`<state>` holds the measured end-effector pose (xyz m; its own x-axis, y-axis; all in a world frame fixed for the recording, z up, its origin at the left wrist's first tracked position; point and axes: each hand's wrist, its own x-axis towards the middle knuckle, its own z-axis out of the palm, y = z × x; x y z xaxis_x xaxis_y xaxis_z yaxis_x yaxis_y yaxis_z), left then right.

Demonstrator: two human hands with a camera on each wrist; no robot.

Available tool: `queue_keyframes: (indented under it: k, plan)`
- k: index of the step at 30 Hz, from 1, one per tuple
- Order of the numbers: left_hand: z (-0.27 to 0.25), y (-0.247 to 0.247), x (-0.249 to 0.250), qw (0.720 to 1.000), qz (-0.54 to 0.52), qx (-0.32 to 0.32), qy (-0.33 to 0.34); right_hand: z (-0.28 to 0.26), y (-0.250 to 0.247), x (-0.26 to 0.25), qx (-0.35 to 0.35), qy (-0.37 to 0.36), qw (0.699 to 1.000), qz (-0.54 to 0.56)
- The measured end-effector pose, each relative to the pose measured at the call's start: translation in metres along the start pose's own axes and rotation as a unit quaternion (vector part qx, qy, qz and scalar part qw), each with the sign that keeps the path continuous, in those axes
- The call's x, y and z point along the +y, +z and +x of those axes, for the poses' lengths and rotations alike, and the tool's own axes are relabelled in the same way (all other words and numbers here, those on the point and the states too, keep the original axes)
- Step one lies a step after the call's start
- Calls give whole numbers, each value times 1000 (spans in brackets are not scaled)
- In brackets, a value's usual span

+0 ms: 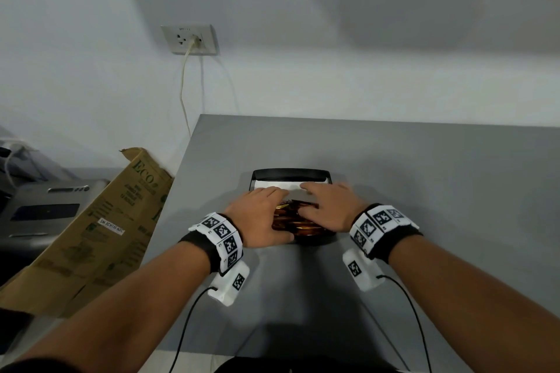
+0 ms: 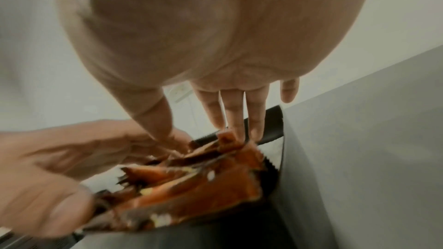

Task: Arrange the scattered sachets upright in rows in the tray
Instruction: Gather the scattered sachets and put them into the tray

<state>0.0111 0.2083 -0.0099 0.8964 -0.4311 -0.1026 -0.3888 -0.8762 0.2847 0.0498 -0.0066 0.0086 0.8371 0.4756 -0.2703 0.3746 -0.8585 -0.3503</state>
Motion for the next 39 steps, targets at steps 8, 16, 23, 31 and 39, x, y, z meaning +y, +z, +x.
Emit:
queue_keyframes:
  k: [8, 16, 23, 31, 39]
  plan:
    - [2, 2, -5, 999, -48, -16, -10, 12, -10, 11, -63, -3, 998, -18]
    - [3, 2, -4, 998, -52, -16, -12, 15, -10, 18, -49, -16, 998, -31]
    - [2, 2, -4, 998, -62, -15, -17, 17, -8, 17, -18, -40, 996, -76]
    - [2, -4, 0, 996, -74, -28, -37, 22, -9, 18, -33, -52, 993, -104]
    - [4, -6, 0, 995, -81, -38, -43, 24, -2, 17, 27, -66, 984, -161]
